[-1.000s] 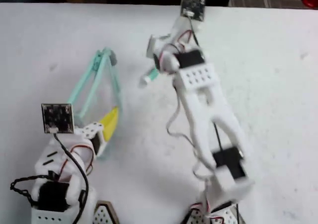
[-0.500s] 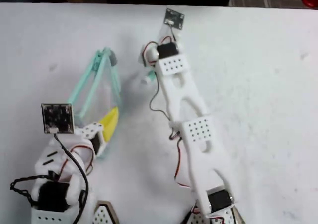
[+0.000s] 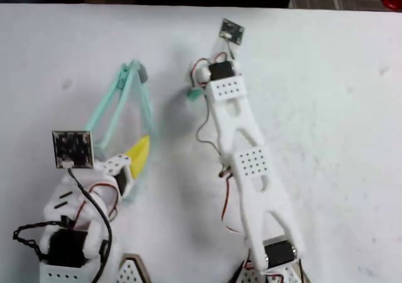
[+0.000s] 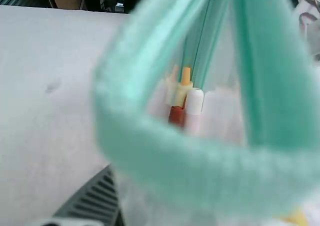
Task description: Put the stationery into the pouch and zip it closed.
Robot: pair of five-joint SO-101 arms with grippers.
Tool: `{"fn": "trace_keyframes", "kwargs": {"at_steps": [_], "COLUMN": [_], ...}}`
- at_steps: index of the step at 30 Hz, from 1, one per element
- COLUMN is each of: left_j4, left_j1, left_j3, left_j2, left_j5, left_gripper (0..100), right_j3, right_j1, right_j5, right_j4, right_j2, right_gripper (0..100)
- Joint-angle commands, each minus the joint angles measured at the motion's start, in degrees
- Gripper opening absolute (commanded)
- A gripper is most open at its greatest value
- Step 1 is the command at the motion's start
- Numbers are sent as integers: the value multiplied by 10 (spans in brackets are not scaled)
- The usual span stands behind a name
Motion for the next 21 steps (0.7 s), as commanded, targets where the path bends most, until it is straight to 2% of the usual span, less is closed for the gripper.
{"fn": "trace_keyframes", "kwargs": {"at_steps": [1, 7, 14, 21], "left_j4": [4, 4, 4, 15], "left_j1": [-3, -4, -3, 22], "left_j3": [-19, -19, -19, -25], "left_j2": [2, 2, 2, 2], "left_j5": [3, 3, 3, -2], "left_gripper": [301, 301, 301, 304], "right_j3": [-4, -4, -73, -72], "right_j1": [0, 2, 23, 48], "right_j5": [65, 84, 86, 87], "right_j4": [-3, 25, 154, 208], "right_j2": [2, -1, -31, -177], "right_gripper": [13, 15, 16, 16]}}
